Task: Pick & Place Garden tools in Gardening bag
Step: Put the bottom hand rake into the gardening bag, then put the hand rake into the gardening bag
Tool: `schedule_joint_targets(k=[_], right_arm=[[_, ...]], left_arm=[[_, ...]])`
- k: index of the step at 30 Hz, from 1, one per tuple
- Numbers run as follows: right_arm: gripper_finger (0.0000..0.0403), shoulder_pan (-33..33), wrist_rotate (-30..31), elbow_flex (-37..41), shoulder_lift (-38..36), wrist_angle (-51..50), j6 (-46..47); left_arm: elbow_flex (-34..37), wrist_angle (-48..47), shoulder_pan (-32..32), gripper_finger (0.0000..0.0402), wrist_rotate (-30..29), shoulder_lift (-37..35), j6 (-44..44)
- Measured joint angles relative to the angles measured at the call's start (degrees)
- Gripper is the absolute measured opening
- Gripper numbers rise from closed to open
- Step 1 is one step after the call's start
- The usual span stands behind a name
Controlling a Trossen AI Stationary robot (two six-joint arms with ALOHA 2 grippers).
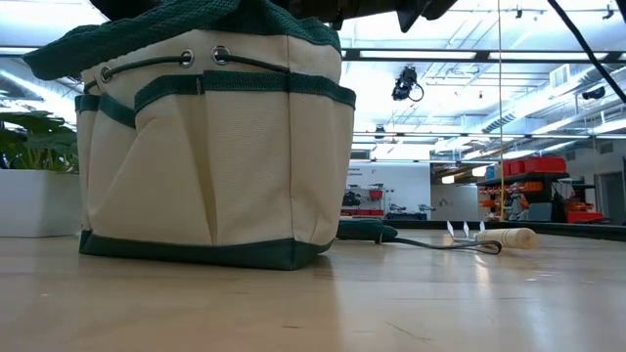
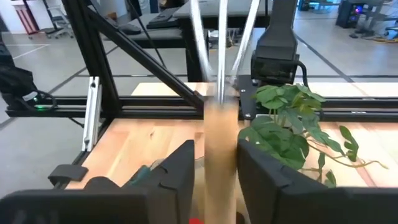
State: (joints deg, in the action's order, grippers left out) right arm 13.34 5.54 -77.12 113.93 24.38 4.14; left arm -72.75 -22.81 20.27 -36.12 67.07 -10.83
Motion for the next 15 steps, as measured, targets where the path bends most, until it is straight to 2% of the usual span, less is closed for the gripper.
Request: schedule_joint_targets(k=[5,15], right_arm=[[0.0136,0.0,0.0,0.0,0.0,0.0,0.0],[0.0135,0.0,0.0,0.0,0.0,-1.1,-0.1]], left_arm=[[0.0,0.0,0.0,0.0055,0.0,0.0,0.0],[0.0,0.0,0.0,0.0055,0.0,0.0,-0.1]])
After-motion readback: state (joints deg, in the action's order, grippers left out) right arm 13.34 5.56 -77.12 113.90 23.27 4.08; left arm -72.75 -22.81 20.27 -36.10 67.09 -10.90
